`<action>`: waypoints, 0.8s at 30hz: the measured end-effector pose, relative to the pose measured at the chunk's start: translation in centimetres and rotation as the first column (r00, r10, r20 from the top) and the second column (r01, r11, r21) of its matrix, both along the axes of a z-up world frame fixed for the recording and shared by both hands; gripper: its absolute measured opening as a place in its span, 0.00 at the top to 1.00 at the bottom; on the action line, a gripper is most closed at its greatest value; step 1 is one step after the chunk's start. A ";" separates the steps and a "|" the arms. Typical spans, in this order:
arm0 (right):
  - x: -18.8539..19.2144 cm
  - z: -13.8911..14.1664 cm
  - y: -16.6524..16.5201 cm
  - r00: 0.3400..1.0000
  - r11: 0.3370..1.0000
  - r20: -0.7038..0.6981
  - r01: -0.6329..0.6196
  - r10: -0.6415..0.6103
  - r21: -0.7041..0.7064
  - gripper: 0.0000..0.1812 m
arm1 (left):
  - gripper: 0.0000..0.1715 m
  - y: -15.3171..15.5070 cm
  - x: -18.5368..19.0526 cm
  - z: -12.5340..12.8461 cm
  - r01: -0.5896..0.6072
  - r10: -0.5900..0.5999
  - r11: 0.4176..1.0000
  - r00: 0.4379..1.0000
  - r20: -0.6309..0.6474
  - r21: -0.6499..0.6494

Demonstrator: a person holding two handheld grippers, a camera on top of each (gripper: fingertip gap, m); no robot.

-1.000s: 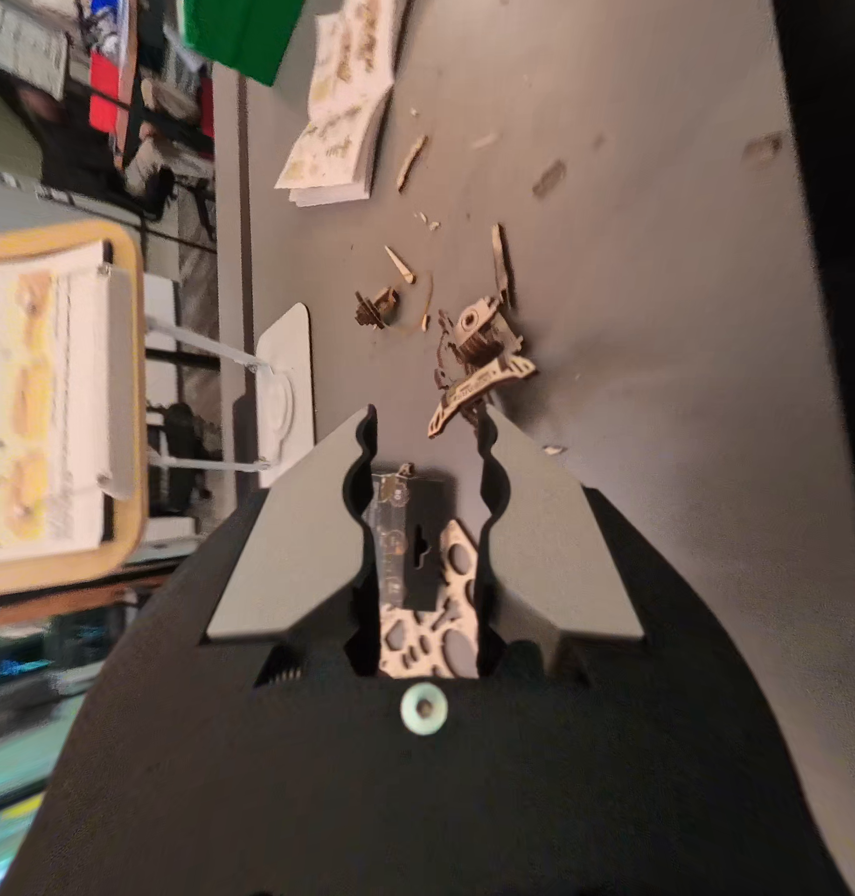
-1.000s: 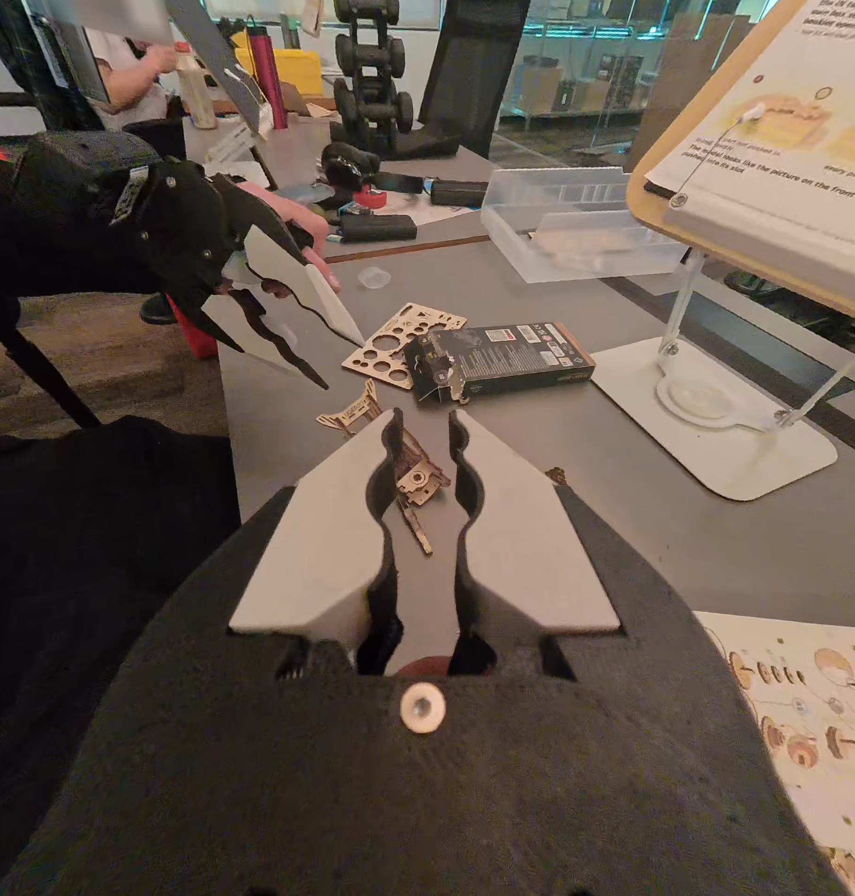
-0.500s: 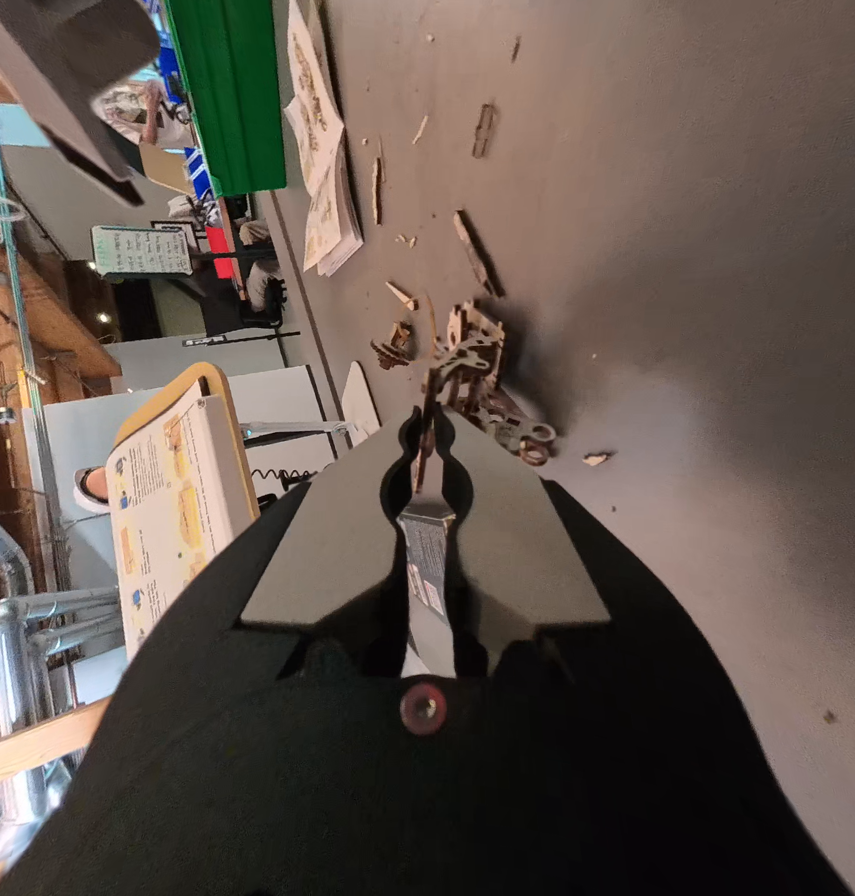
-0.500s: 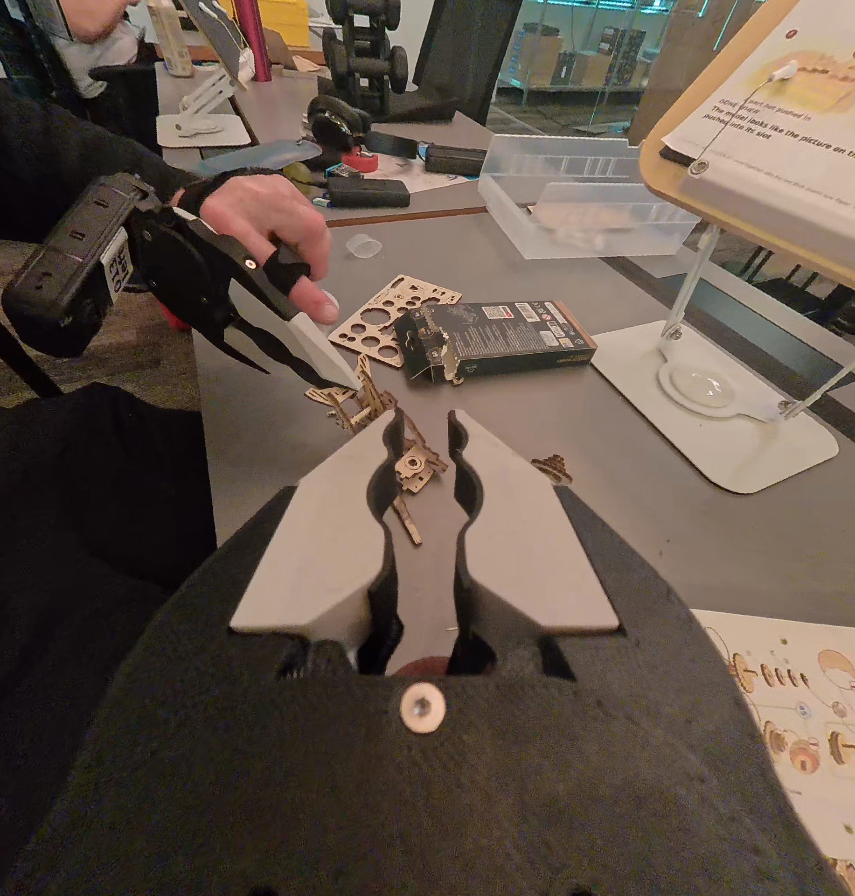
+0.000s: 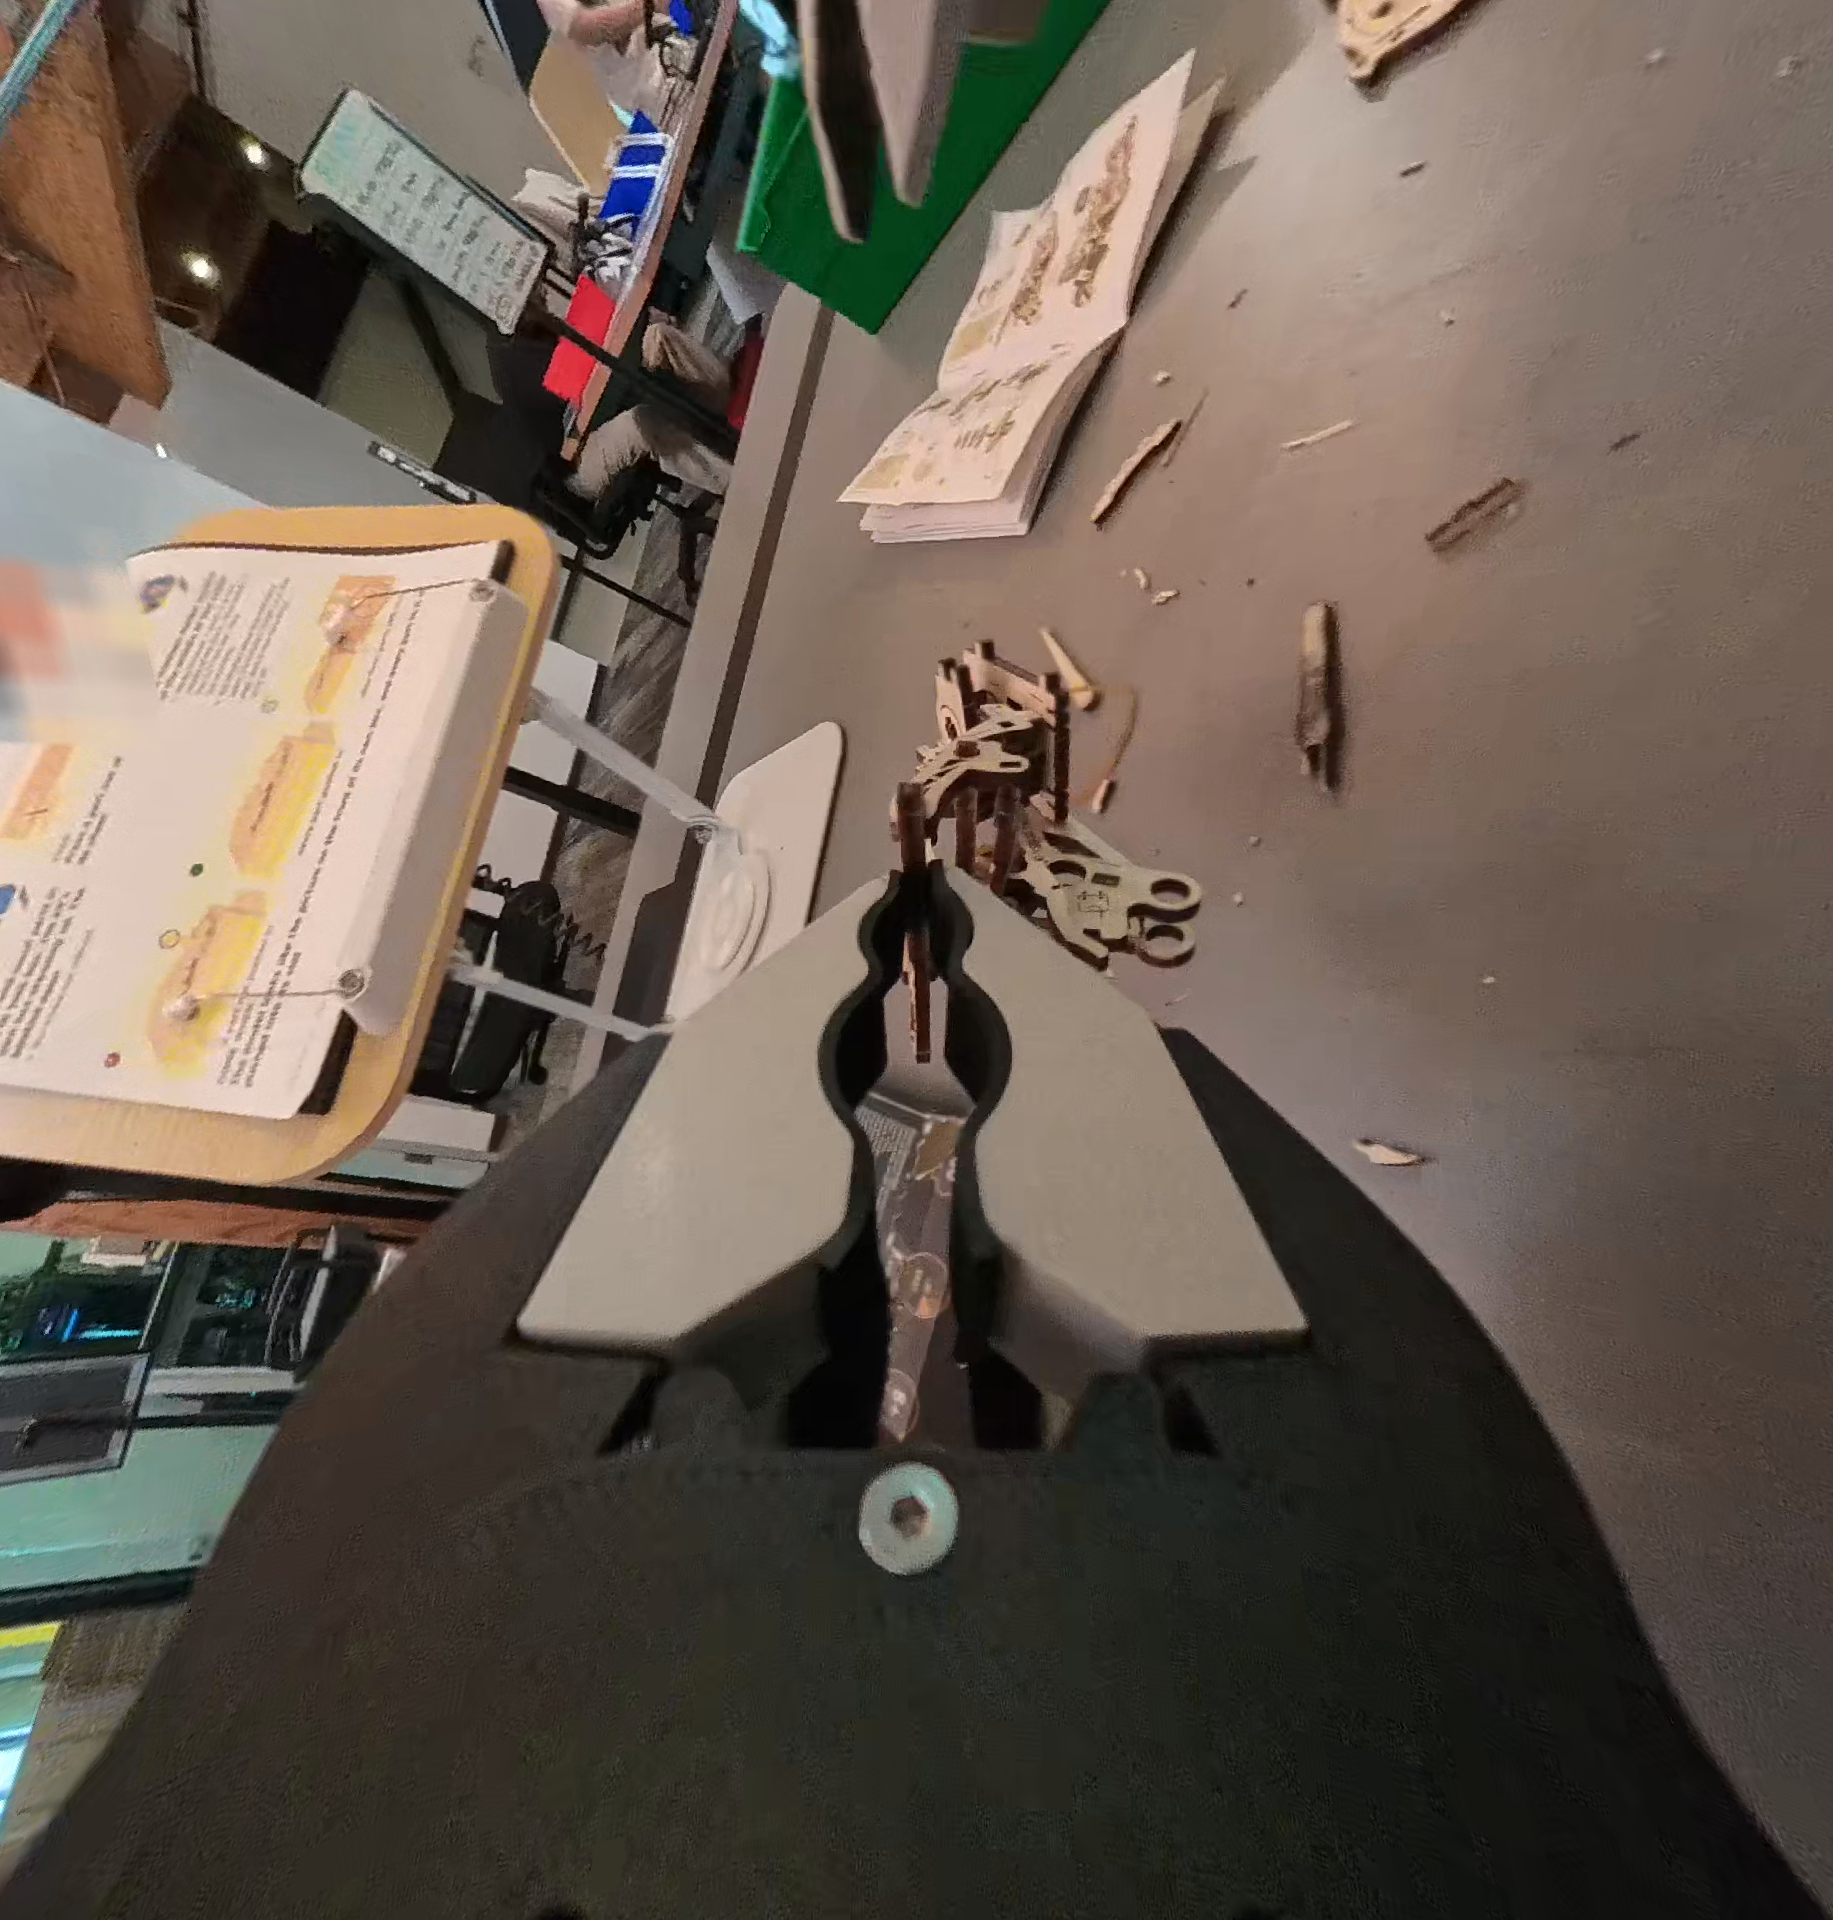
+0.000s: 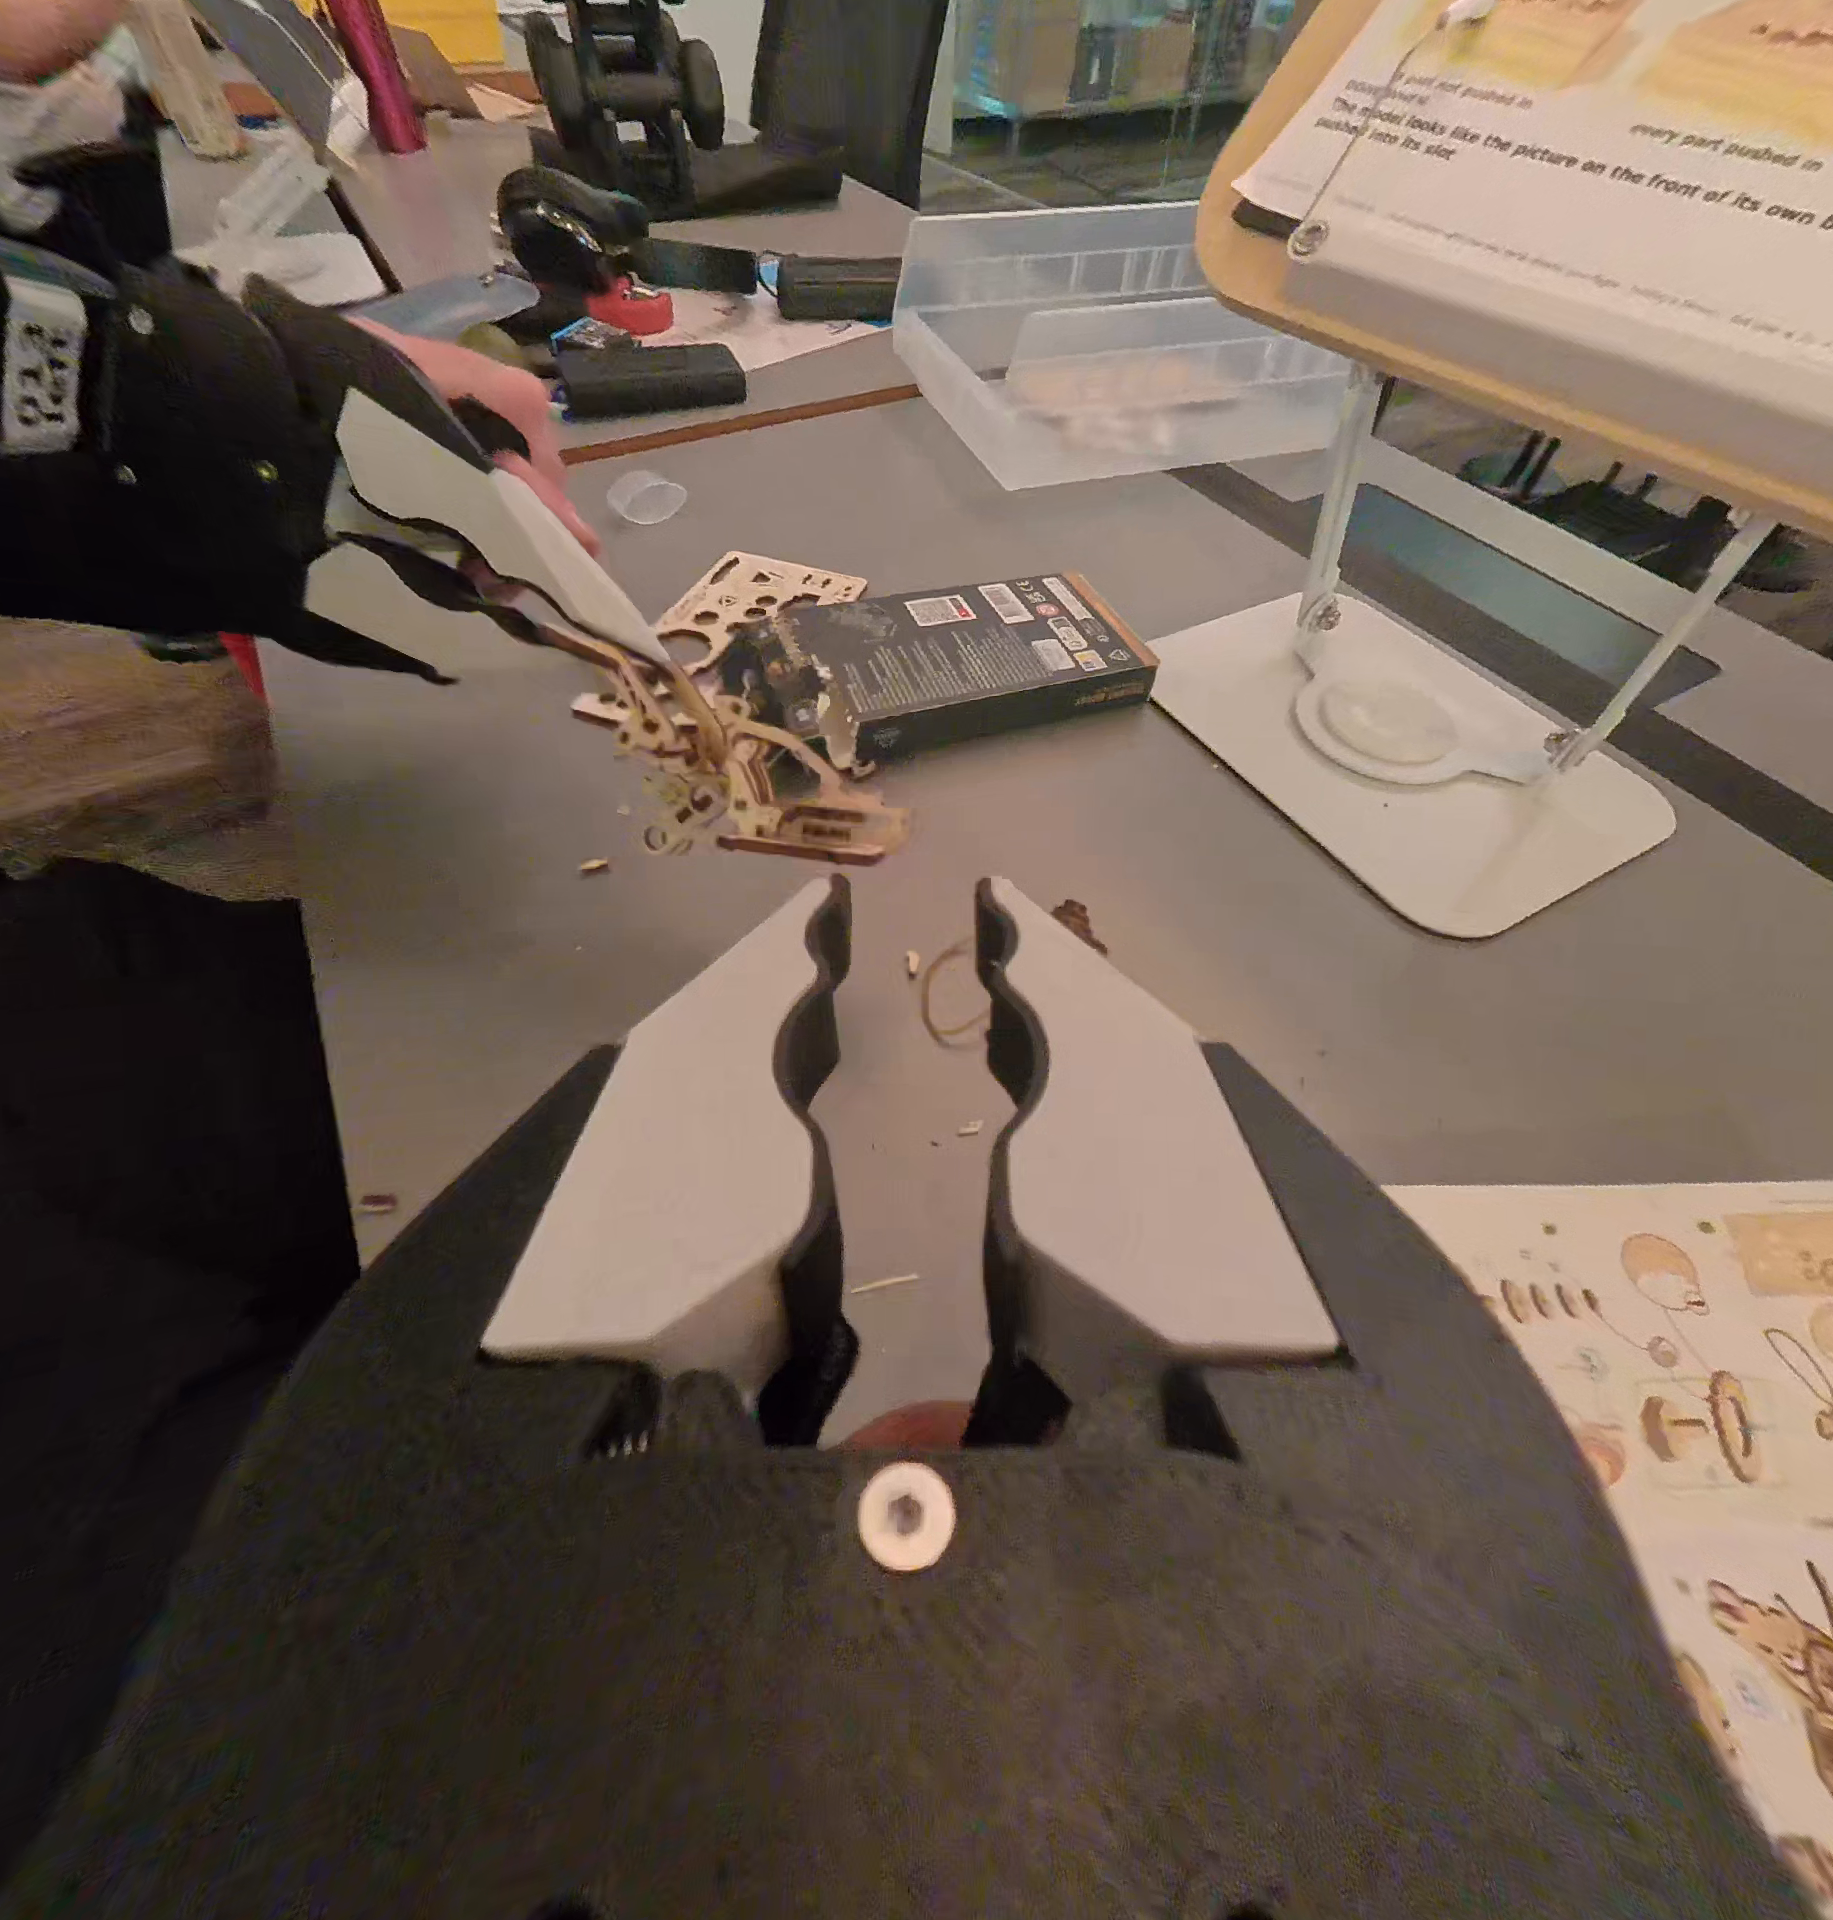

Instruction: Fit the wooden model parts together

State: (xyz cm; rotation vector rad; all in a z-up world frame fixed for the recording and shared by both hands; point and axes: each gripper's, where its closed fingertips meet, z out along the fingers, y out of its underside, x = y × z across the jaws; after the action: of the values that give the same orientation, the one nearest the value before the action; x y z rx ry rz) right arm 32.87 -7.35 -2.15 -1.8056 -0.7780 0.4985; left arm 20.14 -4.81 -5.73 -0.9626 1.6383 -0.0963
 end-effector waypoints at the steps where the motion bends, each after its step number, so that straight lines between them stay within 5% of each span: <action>1: 0.3 -0.3 0.4 1.000 1.000 0.022 0.007 -0.007 -0.006 0.88 | 0.99 0.2 -0.1 0.3 -0.011 0.010 1.000 1.000 0.005 0.003; 16: 0.0 -10.0 7.7 0.952 0.963 0.301 0.038 0.046 -0.266 0.78 | 1.00 3.8 -0.9 2.1 -0.181 0.184 0.979 0.983 0.020 -0.094; 24: -1.1 -13.0 9.8 0.954 0.928 0.298 0.086 0.028 -0.362 0.87 | 1.00 4.4 -1.4 1.9 -0.191 0.198 0.971 0.980 0.037 -0.143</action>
State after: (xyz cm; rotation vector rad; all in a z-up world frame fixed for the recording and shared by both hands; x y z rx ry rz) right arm 31.74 2.43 -15.14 -2.2804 -0.9053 0.3724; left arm 18.74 -0.36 -3.79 -1.2130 1.4972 -0.1013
